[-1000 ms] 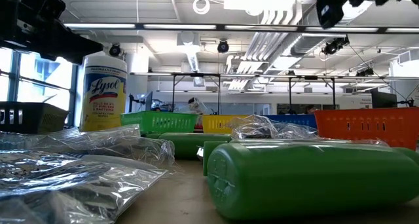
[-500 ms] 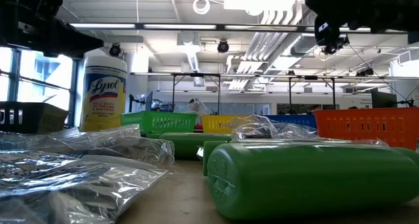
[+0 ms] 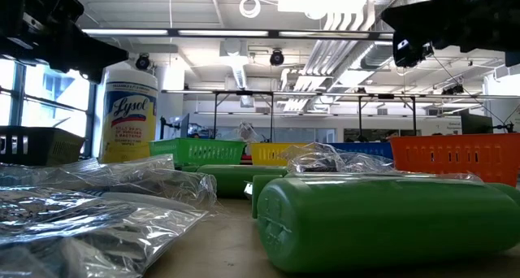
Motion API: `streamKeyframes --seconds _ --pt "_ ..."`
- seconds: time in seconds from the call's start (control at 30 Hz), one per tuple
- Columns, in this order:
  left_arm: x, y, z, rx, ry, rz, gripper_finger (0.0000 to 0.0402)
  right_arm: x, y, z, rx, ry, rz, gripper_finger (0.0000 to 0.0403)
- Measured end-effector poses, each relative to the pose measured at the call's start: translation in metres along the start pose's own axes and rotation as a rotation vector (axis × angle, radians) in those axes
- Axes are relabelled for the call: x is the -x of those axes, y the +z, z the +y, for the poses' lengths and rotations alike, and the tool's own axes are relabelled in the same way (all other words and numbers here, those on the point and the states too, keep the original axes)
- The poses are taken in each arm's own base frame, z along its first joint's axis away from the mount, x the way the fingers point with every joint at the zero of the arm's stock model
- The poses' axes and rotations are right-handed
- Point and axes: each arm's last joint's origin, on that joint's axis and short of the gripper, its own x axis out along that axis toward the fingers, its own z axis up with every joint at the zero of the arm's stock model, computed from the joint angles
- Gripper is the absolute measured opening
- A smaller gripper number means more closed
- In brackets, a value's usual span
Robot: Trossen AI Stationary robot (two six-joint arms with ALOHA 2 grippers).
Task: Pick & Place Travel size toiletries
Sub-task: Put the hairbrush into the orange bin
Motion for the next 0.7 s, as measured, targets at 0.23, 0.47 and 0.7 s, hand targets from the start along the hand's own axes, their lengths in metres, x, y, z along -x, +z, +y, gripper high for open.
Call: streamKeyframes --seconds 0.23,0.47,0.7 --pt "0.000 0.000 0.000 -0.012 0.000 -0.001 0.0000 0.015 -0.001 -0.007 0.016 -0.050 -0.067 0.0003" --pt "0.000 0.000 0.000 -0.011 0.000 0.000 0.0000 0.024 -0.010 -0.011 -0.018 -0.045 -0.087 0.0003" --pt "0.000 0.000 0.000 -0.012 0.000 0.000 0.0000 0.026 -0.018 -0.013 -0.048 -0.065 -0.052 0.0003"
